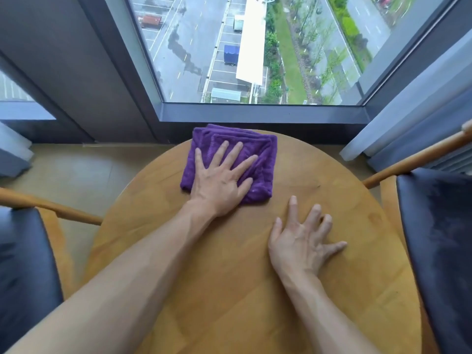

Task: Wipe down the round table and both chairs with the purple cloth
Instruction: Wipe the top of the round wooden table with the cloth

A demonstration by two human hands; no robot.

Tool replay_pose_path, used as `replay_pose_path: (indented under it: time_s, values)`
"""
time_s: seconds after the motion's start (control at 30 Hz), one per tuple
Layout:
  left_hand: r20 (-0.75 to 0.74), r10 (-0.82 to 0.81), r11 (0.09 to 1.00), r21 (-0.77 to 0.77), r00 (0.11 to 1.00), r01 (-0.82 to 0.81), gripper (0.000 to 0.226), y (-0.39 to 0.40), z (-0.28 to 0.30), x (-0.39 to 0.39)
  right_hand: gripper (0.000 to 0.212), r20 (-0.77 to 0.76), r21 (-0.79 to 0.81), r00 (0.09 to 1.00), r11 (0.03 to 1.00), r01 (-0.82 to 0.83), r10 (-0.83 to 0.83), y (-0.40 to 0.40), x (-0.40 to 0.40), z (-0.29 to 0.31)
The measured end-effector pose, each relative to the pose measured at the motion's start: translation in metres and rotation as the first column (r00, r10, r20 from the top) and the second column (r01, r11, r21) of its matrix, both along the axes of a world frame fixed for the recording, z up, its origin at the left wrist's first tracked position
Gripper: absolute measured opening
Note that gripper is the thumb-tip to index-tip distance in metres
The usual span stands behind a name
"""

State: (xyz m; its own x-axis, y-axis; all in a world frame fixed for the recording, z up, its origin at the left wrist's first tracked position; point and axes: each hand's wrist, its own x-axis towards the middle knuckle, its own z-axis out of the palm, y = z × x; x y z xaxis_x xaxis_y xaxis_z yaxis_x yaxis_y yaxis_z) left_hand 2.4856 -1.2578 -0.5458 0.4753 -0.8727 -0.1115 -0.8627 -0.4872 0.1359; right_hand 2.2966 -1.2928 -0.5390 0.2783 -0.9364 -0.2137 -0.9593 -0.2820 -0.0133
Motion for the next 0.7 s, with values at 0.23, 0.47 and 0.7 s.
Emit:
replay_pose_path:
  time_s: [0.23, 0.47, 0.7]
  values:
    - [0.021, 0.390, 0.921, 0.008, 0.920, -0.391, 0.062, 0.131, 0.005, -0.010, 0.058, 0.061, 0.040, 0.998, 0.999, -0.031, 0.028, 0.003, 0.001, 0.008]
    - [-0.004, 0.679, 0.734, -0.019, 0.735, -0.678, 0.067, 0.132, 0.007, -0.134, 0.057, 0.269, 0.097, 0.940, 0.965, -0.245, 0.211, 0.018, -0.013, 0.015]
    - [0.027, 0.142, 0.990, 0.013, 0.990, -0.142, 0.060, 0.151, 0.006, -0.158, 0.051, 0.471, 0.031, 0.800, 0.899, -0.437, 0.372, 0.031, -0.042, 0.027]
